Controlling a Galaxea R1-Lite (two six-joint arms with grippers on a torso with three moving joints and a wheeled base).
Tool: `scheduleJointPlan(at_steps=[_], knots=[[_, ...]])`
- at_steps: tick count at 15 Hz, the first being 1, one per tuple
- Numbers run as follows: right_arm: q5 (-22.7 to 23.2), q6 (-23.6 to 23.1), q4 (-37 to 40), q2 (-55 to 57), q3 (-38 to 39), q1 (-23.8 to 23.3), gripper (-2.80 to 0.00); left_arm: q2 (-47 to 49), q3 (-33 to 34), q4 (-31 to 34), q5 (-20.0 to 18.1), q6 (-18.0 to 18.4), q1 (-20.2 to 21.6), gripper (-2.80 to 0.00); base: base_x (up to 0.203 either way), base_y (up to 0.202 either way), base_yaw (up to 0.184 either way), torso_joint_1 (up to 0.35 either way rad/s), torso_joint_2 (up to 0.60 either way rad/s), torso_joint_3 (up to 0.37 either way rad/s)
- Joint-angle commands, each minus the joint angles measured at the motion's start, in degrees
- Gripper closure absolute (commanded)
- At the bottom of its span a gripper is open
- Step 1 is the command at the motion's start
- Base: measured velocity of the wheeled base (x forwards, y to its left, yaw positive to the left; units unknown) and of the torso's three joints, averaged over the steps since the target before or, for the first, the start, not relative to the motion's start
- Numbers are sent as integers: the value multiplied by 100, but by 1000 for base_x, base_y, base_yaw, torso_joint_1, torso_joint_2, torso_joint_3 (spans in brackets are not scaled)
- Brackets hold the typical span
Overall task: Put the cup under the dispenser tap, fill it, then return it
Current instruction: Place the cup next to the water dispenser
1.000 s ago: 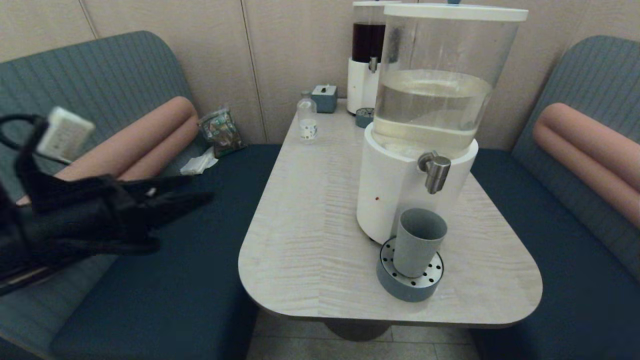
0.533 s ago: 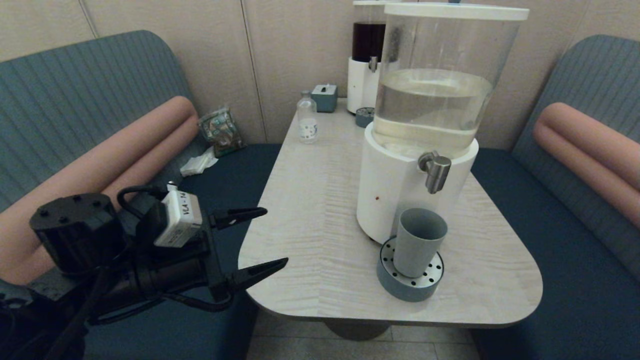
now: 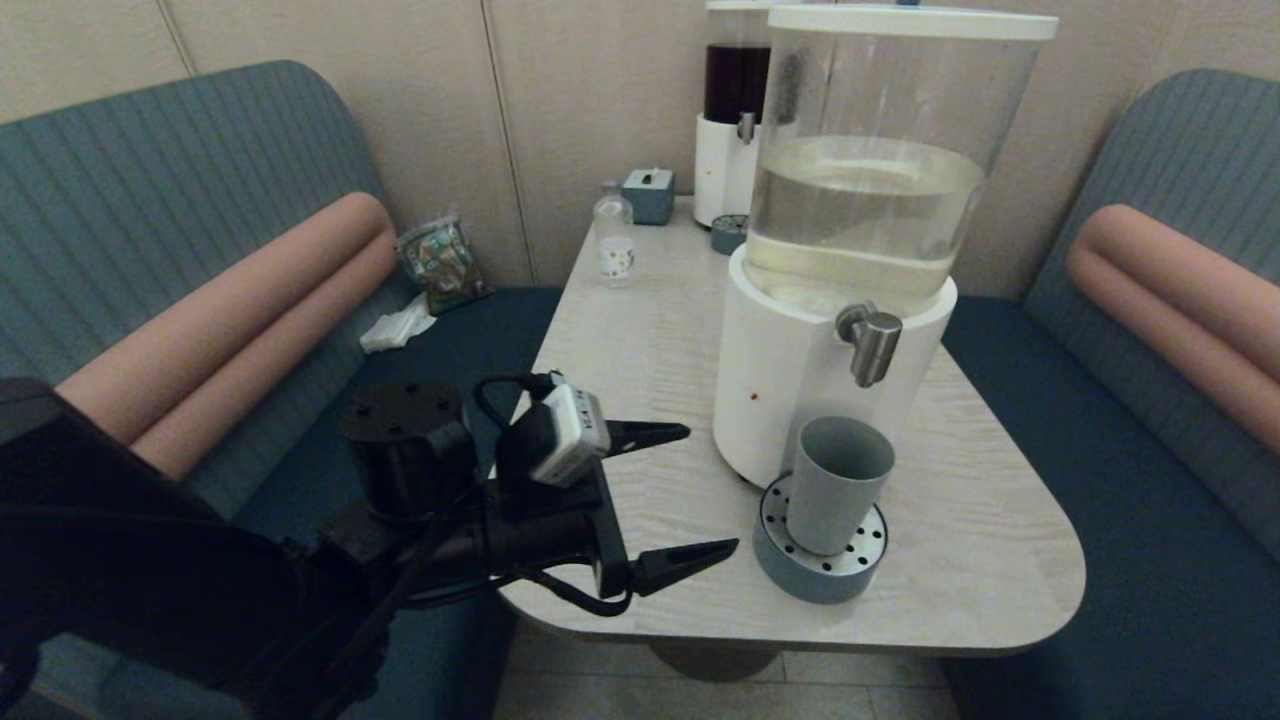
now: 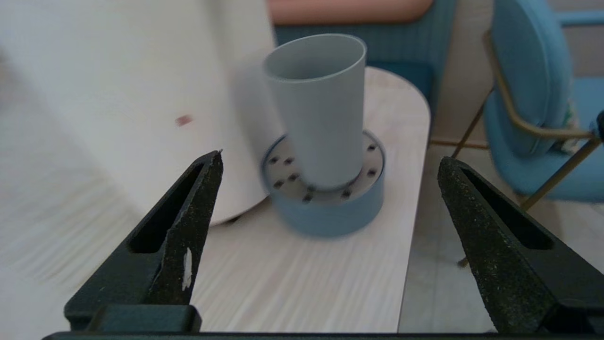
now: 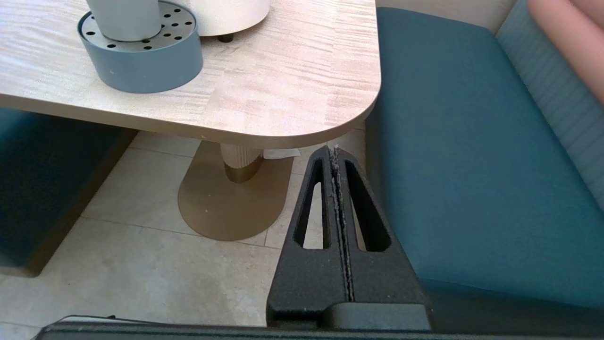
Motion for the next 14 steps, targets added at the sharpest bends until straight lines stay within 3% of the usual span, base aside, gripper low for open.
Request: scheduleJointPlan(at_steps=[1,7,11,14], knots=[[3,-6,2,-9,1,0,0,516,-294,-95,37,-66,-244,-280,0,0,0,0,0,0],[3,-6,2,-9,1,0,0,1358,-957,-374,272,-415,-697,-280,0,0,0,0,0,0],[3,-6,2,-9,1,0,0,1730,-1622,-375,368,-451,-810,-280,0,0,0,0,0,0],[3,-6,2,-9,1,0,0,2134,-2072,-555,515,-710,-868,-280,0,0,0,0,0,0]])
